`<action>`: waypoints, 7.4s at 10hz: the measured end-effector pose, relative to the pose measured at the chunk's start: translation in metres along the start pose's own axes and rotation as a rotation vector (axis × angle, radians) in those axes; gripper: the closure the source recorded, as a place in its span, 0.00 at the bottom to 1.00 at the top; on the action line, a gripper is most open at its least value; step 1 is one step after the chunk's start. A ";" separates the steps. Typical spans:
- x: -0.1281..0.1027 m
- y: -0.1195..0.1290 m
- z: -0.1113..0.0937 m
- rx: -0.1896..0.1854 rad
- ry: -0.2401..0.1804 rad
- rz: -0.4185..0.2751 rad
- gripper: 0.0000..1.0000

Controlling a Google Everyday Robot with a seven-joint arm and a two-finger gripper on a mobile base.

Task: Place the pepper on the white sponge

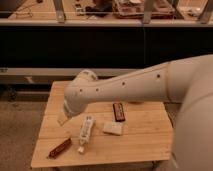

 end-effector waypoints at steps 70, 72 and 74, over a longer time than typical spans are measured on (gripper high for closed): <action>0.033 -0.069 0.030 0.183 0.501 -0.821 0.74; 0.034 -0.048 0.015 0.155 0.528 -0.785 0.74; 0.028 -0.026 0.003 0.129 0.528 -0.746 0.74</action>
